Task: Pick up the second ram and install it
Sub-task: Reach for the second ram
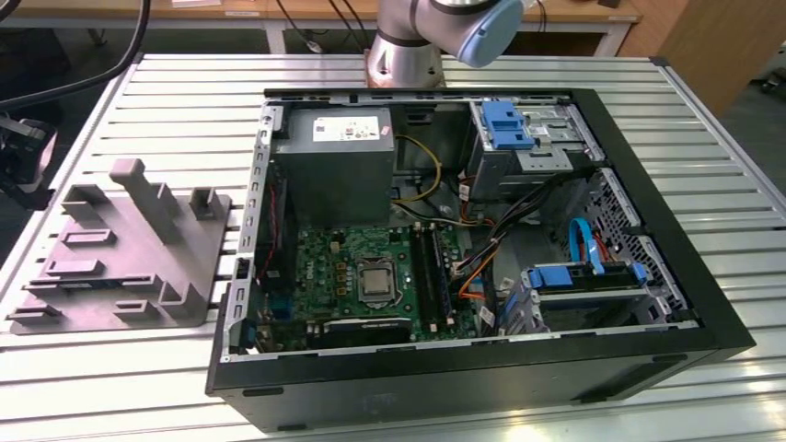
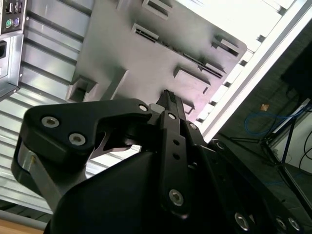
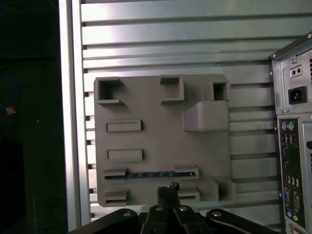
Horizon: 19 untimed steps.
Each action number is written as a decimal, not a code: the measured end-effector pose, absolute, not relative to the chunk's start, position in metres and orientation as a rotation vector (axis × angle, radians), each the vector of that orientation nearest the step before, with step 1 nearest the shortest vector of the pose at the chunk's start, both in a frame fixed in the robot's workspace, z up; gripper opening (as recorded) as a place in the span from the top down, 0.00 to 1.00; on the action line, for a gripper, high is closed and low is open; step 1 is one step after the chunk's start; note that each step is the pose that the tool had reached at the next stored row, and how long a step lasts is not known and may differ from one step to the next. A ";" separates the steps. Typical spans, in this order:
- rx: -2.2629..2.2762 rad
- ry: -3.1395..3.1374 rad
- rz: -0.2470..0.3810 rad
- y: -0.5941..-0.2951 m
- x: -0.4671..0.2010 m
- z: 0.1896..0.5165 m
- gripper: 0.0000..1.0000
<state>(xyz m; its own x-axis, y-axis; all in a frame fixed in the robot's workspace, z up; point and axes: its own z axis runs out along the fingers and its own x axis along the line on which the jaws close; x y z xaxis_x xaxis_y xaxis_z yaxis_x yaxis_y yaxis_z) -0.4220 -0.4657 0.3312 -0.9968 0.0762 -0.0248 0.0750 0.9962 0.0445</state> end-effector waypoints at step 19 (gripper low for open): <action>0.118 3.113 0.068 -0.478 -0.432 0.316 0.90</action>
